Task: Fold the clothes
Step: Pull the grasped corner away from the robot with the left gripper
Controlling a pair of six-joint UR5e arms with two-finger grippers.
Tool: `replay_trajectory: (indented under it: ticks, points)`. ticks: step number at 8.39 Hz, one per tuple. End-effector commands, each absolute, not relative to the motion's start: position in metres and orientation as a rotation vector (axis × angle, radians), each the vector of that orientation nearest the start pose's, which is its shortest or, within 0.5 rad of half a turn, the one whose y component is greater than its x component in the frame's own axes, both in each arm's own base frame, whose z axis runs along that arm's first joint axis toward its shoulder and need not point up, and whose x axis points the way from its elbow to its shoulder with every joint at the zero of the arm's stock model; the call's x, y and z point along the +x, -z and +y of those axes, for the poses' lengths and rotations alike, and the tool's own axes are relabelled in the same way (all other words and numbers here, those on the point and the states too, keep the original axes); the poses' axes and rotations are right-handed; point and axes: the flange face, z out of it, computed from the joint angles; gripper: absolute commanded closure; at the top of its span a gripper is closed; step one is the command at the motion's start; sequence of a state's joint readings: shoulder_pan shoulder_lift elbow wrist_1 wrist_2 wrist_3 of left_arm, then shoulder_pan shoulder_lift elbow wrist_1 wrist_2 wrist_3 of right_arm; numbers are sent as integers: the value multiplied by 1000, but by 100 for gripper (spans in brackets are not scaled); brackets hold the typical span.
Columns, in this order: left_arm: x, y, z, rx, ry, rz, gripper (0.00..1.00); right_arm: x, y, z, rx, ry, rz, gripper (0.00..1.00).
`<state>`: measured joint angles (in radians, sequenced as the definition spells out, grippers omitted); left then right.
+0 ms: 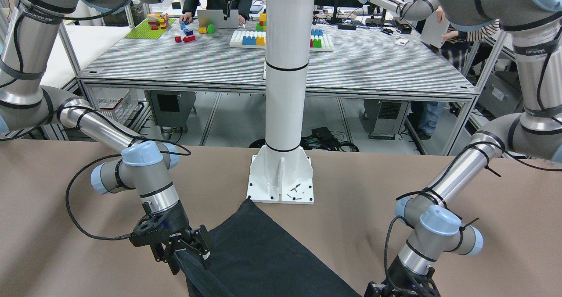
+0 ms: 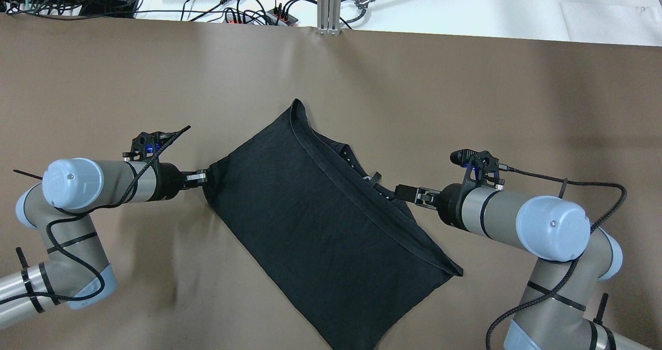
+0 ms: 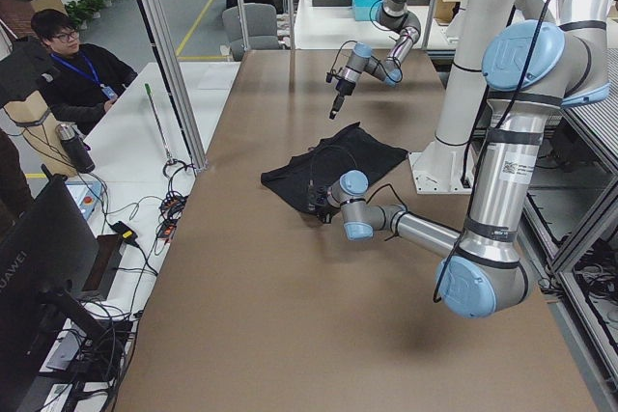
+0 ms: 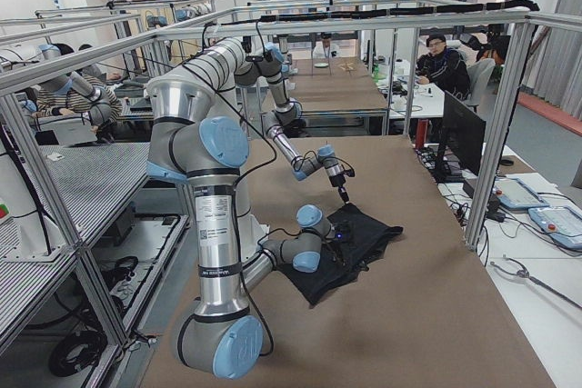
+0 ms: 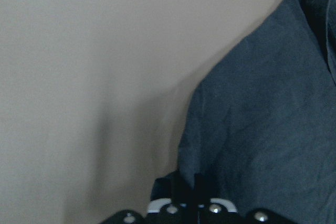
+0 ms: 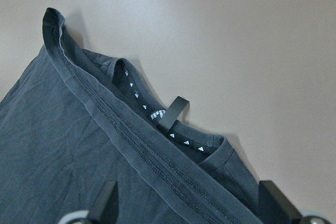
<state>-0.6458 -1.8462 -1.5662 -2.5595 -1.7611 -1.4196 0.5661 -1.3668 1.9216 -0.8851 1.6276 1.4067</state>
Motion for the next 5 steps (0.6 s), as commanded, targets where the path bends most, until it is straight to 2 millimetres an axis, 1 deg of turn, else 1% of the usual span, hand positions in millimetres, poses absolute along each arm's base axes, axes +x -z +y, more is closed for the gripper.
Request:
replay_trajectory:
  ticks: [1, 2, 3, 4, 5]
  points:
    - [421, -389, -469, 287, 299, 1199, 100, -390, -310, -402, 402, -317, -1181, 6]
    - [417, -374, -493, 302, 328, 1179, 100, -390, -310, -402, 398, -320, -1183, 6]
    - [419, -351, -522, 303, 369, 1131, 100, -390, -310, -402, 397, -322, -1183, 6]
    - [425, -327, -555, 301, 403, 1080, 100, -390, -311, -402, 397, -324, -1182, 6]
    - [431, -312, -587, 308, 432, 1064, 100, -390, -311, -401, 393, -325, -1188, 6]
